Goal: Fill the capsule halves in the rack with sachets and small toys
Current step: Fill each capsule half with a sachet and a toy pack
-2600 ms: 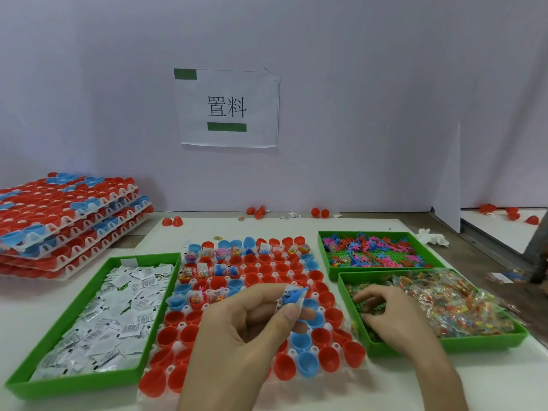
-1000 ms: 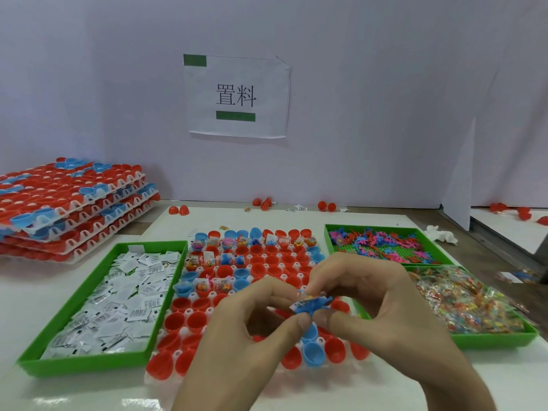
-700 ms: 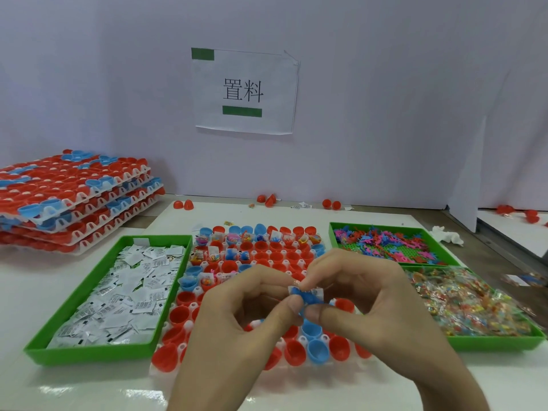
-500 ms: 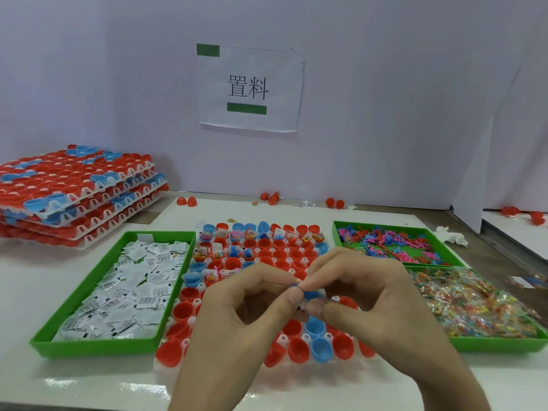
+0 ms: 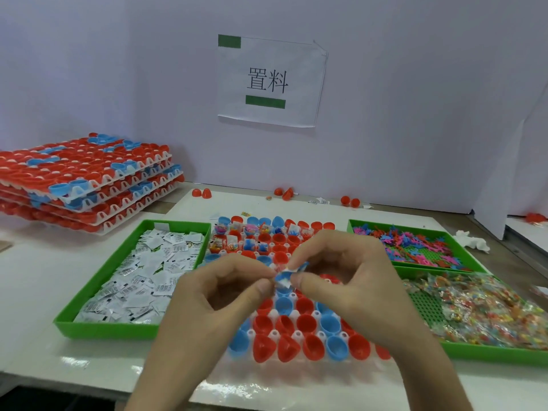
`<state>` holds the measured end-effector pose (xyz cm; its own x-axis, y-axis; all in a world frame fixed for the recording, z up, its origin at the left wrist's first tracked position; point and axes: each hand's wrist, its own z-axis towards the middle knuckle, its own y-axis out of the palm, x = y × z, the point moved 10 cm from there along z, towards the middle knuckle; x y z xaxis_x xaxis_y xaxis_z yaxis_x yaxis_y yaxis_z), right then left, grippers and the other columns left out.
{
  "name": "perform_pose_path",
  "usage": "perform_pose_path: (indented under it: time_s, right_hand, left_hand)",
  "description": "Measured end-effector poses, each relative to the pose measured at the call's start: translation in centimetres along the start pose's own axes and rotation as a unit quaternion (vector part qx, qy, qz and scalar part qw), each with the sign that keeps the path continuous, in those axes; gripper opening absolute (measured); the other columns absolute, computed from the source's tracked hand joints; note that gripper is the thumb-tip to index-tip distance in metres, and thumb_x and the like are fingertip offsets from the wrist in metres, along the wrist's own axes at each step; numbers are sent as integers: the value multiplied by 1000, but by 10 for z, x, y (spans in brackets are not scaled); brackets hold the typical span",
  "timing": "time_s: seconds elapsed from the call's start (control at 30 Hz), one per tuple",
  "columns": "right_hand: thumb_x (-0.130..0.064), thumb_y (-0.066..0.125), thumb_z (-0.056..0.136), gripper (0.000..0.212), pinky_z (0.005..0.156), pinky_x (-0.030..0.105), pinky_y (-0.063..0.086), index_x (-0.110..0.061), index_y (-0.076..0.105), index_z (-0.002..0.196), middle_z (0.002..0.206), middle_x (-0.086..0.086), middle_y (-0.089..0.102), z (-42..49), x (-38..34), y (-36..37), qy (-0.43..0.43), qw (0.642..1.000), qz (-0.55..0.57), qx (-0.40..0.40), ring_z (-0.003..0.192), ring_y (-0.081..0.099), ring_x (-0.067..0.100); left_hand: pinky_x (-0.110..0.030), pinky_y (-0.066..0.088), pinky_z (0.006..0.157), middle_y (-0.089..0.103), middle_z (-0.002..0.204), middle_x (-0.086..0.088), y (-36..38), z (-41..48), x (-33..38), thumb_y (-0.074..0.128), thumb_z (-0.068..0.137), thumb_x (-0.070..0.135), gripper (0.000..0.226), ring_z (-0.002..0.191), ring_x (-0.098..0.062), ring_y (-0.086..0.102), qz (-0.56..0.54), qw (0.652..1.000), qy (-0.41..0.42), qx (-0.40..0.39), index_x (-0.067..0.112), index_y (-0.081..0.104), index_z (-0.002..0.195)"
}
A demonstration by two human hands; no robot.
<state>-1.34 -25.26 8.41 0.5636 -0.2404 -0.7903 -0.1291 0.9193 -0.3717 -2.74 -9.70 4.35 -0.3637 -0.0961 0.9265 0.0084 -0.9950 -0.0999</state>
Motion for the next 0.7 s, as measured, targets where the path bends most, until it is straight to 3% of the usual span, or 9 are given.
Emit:
perform_pose_path:
  time_s: [0.13, 0.2, 0.3, 0.43, 0.7]
  right_hand:
    - [-4, 77, 78, 23, 67, 15, 56, -27, 73, 75, 76, -12, 75, 46, 30, -17, 25, 993, -117, 17, 71, 72, 6]
    - [-7, 75, 79, 18, 63, 13, 54, -24, 74, 75, 75, -11, 74, 74, 54, -23, 39, 982, -184, 16, 68, 70, 4]
    - [-7, 73, 79, 12, 68, 17, 55, -19, 76, 78, 79, -11, 73, 105, 99, -12, 71, 962, -259, -42, 70, 68, 4]
    - [-4, 73, 77, 12, 66, 20, 55, -15, 79, 79, 75, -7, 72, 121, 140, 8, 83, 947, -293, -107, 66, 65, 3]
    - [-6, 74, 82, 12, 63, 13, 47, -15, 80, 87, 81, -11, 66, 119, 162, 37, 82, 925, -333, -161, 75, 64, 8]
  left_hand:
    - [-21, 51, 71, 72, 90, 19, -74, 34, -36, 73, 83, 26, 14, 86, -1, 68, 244, 963, -14, 113, 40, 72, 85]
    - [-34, 50, 83, 69, 115, 9, -104, 56, -68, 72, 88, 21, 16, 104, -13, 63, 350, 926, -66, 125, 32, 70, 99]
    - [-48, 40, 106, 51, 142, -11, -124, 73, -128, 70, 90, 26, 35, 128, -30, 47, 461, 865, -191, 57, 20, 62, 123]
    - [-49, 40, 105, 51, 137, -12, -124, 76, -142, 68, 90, 33, 30, 129, -32, 43, 503, 842, -188, 41, 26, 63, 119]
    - [-48, 38, 106, 51, 138, -11, -124, 75, -140, 70, 89, 33, 28, 130, -31, 42, 486, 852, -186, 46, 25, 65, 115]
